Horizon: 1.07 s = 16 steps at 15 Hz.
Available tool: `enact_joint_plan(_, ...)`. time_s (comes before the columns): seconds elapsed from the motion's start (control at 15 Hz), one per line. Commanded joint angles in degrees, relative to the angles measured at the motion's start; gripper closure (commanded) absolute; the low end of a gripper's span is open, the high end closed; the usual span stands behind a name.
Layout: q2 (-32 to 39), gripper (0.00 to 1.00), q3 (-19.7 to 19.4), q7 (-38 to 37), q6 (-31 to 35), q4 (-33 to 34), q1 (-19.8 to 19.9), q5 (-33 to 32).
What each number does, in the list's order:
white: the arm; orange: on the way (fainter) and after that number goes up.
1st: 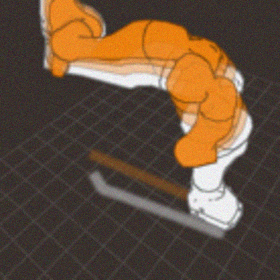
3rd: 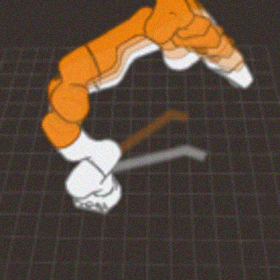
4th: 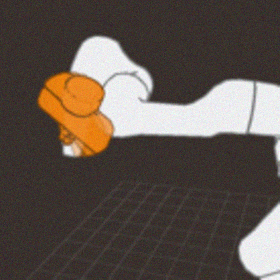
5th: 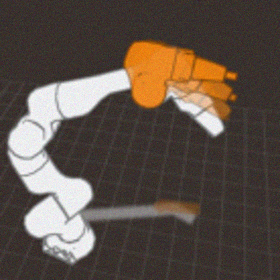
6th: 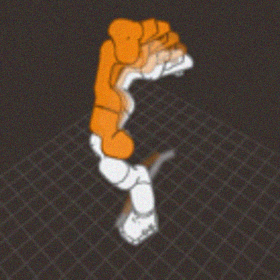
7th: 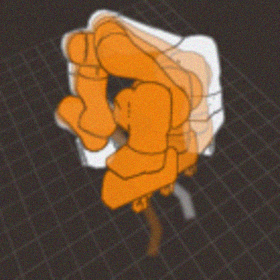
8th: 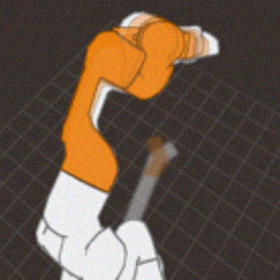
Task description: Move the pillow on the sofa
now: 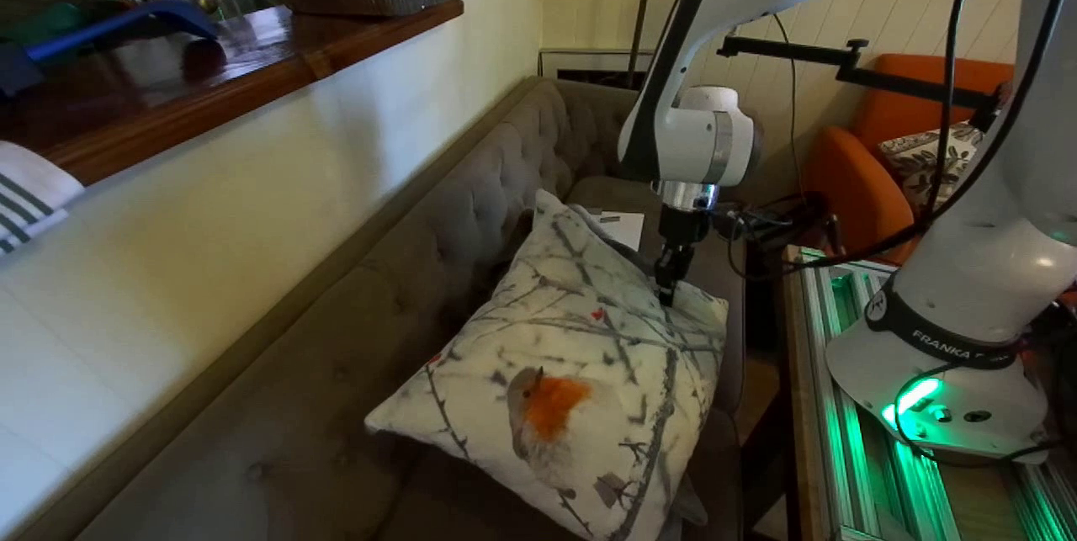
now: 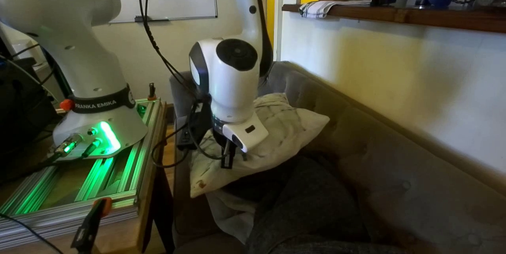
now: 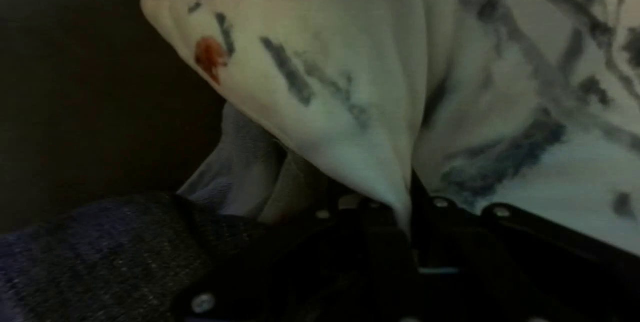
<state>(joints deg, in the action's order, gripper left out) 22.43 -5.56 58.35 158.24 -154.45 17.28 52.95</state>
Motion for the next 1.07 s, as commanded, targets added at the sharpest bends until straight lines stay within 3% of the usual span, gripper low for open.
enact_joint_plan(0.0, 1.7, 0.97, -0.1, -5.9, 11.4, -0.7, -4.6, 0.8)
enact_joint_plan(0.27, 9.3, 0.97, -1.6, -14.6, 21.0, 2.1, -13.1, -1.2)
enact_joint_plan(0.4, 12.5, 0.97, -1.5, -16.6, 25.5, 3.7, -14.5, 1.2)
enact_joint_plan(0.8, 15.2, 0.97, -0.4, -20.7, 38.9, 3.1, -9.9, 2.1)
enact_joint_plan(1.0, 16.1, 0.97, -1.1, -24.0, 45.4, 2.5, -4.9, 1.2)
